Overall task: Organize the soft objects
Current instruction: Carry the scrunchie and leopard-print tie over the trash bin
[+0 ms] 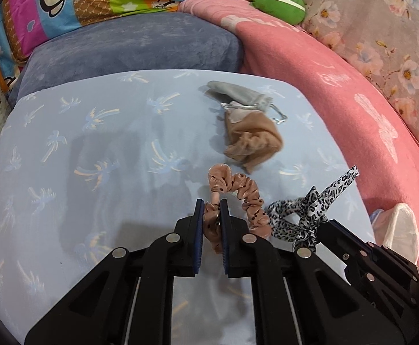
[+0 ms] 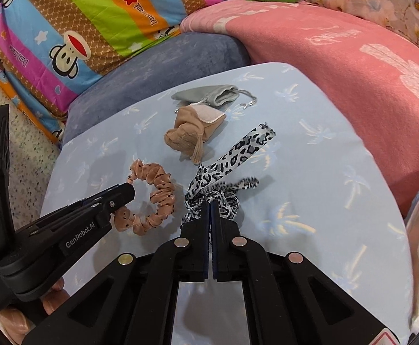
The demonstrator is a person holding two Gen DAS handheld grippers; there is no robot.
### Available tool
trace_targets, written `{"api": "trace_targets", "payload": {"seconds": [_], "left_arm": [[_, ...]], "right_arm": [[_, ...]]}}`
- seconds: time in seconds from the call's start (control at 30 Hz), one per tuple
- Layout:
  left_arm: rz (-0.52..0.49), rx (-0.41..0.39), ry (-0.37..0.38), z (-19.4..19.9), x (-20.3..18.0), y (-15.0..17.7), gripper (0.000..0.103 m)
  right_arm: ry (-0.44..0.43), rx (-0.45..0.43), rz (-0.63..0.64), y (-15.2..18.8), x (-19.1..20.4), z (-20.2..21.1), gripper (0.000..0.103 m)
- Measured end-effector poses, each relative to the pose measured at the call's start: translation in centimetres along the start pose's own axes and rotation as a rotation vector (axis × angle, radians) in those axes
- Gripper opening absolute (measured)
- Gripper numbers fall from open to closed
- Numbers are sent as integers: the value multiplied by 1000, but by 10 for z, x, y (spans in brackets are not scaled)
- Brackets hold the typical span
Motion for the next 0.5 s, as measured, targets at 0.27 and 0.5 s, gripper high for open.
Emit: {"api": "trace_targets", "payload": {"seconds": [0.27,0.5], "left_arm": [[-43,-10,26,12,-32,11,10],[-89,-14,52,20,-68,24,11]], "right_arm": [[6,-51,-34,8,-24,40,1],[21,-85,-72,19,-56,69,1]]}}
Point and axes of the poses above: each gripper's, at about its wrist camera, not at the fingertips, and z roughly against the way its jaws point, x to its left, y to its underside, the point moved 3 cm from there along -z, roughly the way its jaws point, and after that the axes turned 11 degrees about y, right-handed, at the moved point
